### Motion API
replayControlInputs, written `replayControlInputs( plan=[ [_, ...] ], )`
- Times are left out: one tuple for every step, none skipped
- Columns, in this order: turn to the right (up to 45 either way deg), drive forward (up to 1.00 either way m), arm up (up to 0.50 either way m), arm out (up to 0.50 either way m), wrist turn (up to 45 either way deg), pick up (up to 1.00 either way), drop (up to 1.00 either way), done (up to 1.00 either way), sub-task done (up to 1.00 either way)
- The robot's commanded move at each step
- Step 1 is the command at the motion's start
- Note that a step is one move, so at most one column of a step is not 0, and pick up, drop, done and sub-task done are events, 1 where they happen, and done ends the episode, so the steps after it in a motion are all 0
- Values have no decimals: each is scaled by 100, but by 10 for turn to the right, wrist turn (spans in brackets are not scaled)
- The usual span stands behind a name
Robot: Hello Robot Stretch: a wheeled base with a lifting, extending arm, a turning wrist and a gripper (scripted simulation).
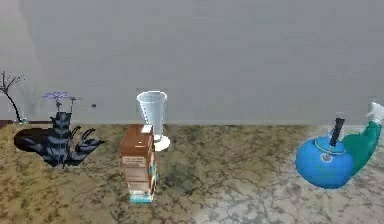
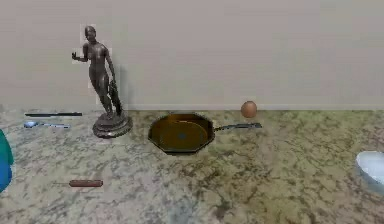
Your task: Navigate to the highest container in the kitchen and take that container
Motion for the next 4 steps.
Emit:
replayControlInputs(
  plan=[
    [-420,0,0,0,0,0,0,0,0],
    [0,0,50,0,0,0,0,0,0],
    [0,0,38,0,0,0,0,0,0],
    [0,0,0,44,0,0,0,0,0]
  ],
)
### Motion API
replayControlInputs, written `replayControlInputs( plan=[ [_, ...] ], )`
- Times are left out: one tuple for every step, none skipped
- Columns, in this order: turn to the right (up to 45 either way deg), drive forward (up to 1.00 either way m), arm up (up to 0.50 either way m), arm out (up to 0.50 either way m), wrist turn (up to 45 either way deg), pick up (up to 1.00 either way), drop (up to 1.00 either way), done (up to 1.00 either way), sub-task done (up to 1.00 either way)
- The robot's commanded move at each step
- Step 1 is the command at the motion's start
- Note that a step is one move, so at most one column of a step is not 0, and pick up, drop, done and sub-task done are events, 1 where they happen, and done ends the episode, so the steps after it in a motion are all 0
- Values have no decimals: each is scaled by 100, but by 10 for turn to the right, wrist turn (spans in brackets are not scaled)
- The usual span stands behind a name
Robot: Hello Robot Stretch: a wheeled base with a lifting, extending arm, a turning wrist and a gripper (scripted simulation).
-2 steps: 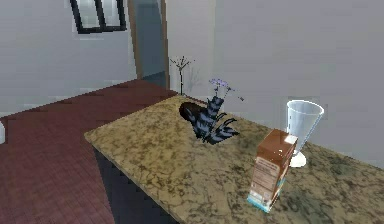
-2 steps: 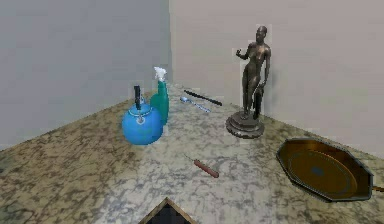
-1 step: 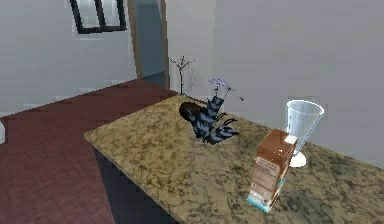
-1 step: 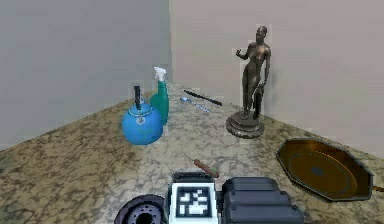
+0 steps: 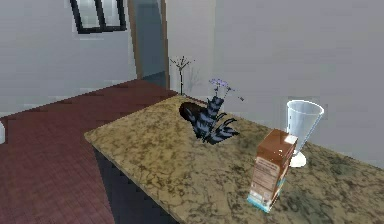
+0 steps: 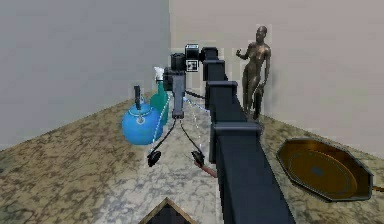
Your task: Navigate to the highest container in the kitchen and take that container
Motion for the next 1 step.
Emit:
replayControlInputs(
  plan=[
    [0,0,0,0,450,0,0,0,0]
  ],
)
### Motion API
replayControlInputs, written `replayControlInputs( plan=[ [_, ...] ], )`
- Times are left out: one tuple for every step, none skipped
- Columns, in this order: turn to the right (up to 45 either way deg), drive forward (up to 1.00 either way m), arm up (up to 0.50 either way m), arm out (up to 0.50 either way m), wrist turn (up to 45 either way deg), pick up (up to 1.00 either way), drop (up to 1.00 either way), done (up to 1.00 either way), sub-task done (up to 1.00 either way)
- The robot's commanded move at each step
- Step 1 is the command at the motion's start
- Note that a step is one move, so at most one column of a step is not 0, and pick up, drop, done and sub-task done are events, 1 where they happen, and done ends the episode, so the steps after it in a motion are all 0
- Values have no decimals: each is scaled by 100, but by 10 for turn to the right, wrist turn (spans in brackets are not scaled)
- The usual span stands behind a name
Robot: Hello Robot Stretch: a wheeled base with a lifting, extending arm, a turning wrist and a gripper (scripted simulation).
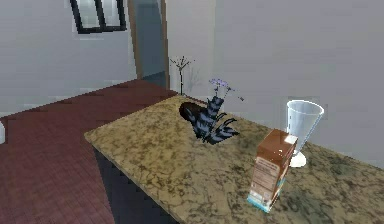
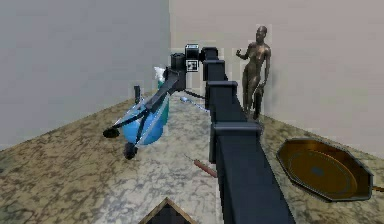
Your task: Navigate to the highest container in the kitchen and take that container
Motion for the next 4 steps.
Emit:
replayControlInputs(
  plan=[
    [0,0,0,0,450,0,0,0,0],
    [0,0,0,0,450,0,0,0,0],
    [0,0,0,0,180,0,0,0,0],
    [0,0,0,0,0,100,0,0,0]
  ],
)
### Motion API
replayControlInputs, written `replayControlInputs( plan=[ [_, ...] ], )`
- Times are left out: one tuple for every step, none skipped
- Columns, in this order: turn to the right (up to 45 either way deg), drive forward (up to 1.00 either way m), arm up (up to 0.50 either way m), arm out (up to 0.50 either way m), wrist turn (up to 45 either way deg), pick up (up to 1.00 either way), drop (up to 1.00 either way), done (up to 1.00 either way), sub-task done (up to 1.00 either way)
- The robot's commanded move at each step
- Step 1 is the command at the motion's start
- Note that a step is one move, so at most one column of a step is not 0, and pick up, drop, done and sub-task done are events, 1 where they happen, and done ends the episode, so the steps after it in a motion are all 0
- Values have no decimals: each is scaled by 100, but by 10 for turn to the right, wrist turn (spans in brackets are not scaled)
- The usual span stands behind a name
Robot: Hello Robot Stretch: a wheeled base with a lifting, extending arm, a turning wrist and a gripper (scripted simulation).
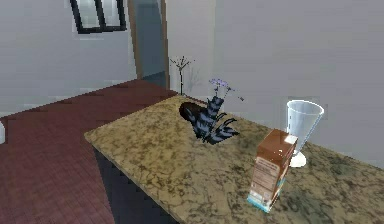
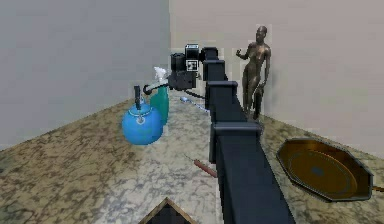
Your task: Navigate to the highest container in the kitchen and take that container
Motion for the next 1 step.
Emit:
replayControlInputs(
  plan=[
    [0,0,0,0,0,0,0,100,0]
  ],
)
